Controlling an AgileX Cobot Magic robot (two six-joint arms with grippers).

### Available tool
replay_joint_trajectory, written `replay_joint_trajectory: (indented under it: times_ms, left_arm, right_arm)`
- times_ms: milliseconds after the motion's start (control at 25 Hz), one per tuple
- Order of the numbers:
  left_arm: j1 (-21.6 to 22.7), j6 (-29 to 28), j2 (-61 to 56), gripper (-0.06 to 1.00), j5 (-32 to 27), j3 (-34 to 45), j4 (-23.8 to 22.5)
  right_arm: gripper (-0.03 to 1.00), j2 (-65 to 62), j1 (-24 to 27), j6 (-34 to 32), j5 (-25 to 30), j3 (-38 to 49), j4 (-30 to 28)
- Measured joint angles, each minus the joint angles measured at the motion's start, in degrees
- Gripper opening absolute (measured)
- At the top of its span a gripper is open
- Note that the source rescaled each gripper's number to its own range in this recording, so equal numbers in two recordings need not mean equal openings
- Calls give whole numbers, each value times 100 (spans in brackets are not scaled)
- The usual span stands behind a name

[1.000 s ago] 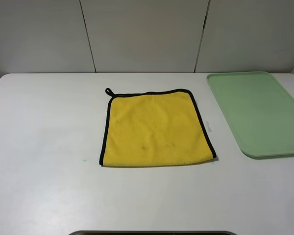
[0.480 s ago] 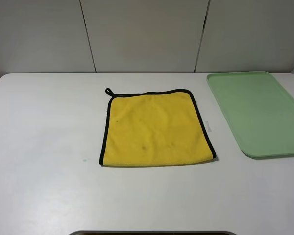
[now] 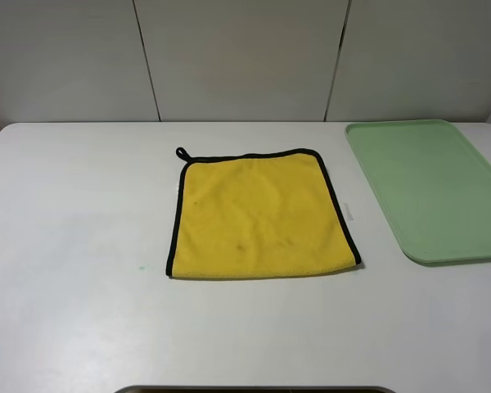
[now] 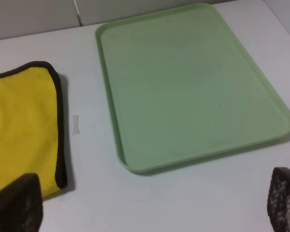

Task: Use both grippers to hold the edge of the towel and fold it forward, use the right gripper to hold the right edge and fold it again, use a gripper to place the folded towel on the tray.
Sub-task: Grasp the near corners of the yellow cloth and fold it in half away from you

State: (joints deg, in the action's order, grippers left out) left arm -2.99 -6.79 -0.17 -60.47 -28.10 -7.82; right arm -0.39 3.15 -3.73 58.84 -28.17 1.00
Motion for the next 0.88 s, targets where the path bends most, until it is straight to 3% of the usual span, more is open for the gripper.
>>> replay_joint_trajectory:
  times_ms: [880]
  left_arm:
    - [0, 61, 0, 100, 5, 0, -307]
  right_arm:
    - [100, 0, 0, 0, 0, 0, 0]
